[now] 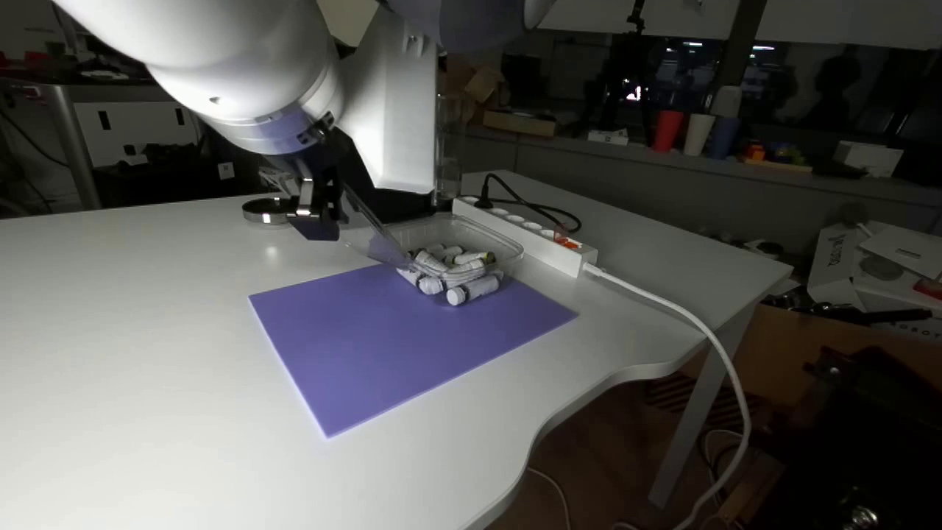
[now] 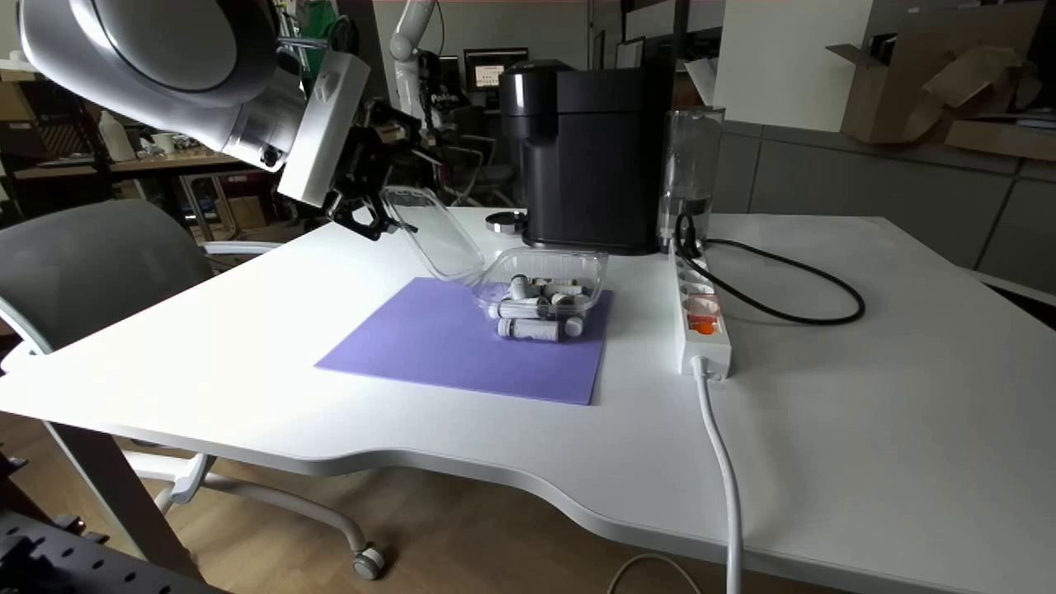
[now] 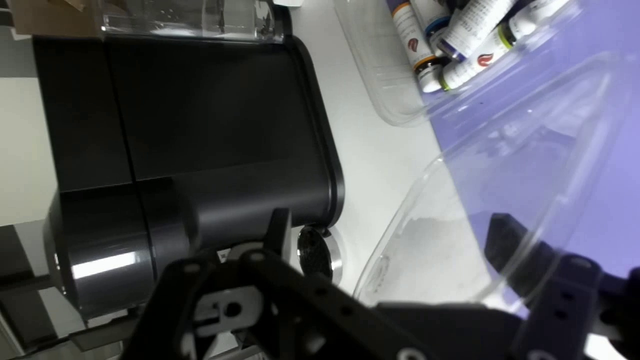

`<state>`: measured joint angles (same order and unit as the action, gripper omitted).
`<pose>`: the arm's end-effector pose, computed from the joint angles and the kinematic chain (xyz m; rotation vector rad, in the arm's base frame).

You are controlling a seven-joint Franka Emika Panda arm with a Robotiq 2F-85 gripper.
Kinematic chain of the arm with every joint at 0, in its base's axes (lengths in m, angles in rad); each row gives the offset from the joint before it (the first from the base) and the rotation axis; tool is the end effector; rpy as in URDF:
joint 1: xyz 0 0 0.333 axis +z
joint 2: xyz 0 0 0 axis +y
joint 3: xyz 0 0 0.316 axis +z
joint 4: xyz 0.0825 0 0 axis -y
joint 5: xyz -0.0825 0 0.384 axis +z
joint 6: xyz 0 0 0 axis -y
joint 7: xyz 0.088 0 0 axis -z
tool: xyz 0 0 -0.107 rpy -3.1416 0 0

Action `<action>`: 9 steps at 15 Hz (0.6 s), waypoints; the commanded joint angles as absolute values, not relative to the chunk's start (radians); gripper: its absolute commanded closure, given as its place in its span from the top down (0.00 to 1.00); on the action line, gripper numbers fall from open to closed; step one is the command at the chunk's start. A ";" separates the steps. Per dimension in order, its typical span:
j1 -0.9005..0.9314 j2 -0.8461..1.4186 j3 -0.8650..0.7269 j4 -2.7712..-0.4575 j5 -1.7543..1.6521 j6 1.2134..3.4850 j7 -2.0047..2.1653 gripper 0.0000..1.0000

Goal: Close the lid of the clear bowl

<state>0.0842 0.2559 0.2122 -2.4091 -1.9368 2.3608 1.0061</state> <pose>0.4588 0.1319 0.1962 1.9351 1.0643 0.5810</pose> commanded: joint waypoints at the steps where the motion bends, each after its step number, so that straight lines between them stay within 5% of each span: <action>1: 0.103 0.195 0.210 -2.443 -1.919 2.284 1.059 1.00; 9: 0.084 0.145 0.177 -2.474 -1.835 2.228 1.078 1.00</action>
